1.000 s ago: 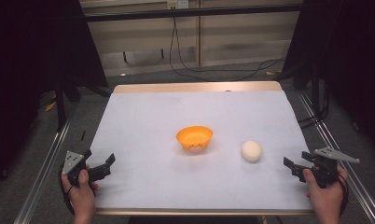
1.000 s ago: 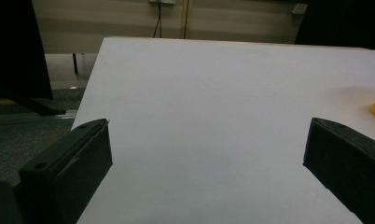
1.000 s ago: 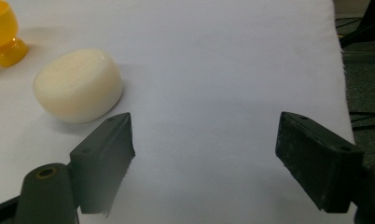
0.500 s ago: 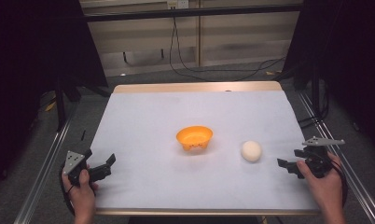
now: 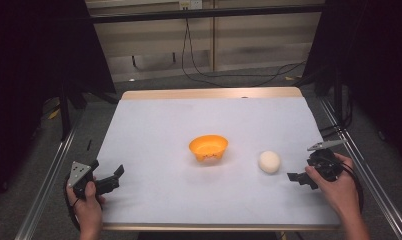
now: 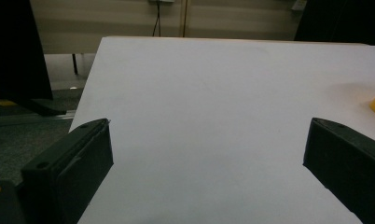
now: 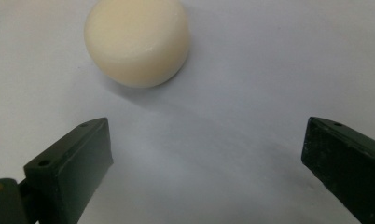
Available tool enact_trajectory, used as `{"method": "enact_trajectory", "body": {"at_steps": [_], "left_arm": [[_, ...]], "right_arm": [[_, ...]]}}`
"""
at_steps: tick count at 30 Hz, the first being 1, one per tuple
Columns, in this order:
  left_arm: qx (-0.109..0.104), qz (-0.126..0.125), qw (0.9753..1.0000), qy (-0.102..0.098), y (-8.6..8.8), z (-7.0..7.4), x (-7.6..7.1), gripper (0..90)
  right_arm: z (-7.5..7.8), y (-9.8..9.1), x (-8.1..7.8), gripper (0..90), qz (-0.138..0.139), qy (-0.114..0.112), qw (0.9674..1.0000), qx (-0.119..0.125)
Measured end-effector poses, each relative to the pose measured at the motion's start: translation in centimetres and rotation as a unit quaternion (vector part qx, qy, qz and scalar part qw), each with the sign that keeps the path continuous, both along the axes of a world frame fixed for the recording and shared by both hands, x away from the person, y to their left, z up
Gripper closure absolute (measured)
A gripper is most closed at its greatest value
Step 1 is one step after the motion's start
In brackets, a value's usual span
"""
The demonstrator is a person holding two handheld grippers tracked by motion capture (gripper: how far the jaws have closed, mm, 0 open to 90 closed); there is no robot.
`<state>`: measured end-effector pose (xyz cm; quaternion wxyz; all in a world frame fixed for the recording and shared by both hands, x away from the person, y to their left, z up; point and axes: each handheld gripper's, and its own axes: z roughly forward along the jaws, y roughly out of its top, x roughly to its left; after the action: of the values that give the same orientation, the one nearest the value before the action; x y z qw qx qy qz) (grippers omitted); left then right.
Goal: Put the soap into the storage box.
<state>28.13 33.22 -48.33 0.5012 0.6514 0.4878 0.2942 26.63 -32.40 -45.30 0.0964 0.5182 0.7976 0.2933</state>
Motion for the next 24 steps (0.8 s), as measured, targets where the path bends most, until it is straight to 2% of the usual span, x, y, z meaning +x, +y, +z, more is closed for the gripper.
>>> {"method": "enact_trajectory", "body": {"at_steps": [6,17,24], "left_arm": [[0.002,-0.002,1.0,0.001,0.0,0.0,0.0,1.3],[0.003,-0.001,1.0,0.001,0.0,0.0,0.0,1.2],[0.006,-0.002,1.0,0.002,0.1,0.0,0.1,1.3]], "right_arm": [[0.1,1.1,1.0,0.4,0.019,0.015,0.9996,-0.017],[0.5,2.3,2.0,1.7,0.029,0.017,0.9992,-0.022],[0.6,3.4,2.6,2.5,0.037,0.028,0.9987,-0.023]]}}
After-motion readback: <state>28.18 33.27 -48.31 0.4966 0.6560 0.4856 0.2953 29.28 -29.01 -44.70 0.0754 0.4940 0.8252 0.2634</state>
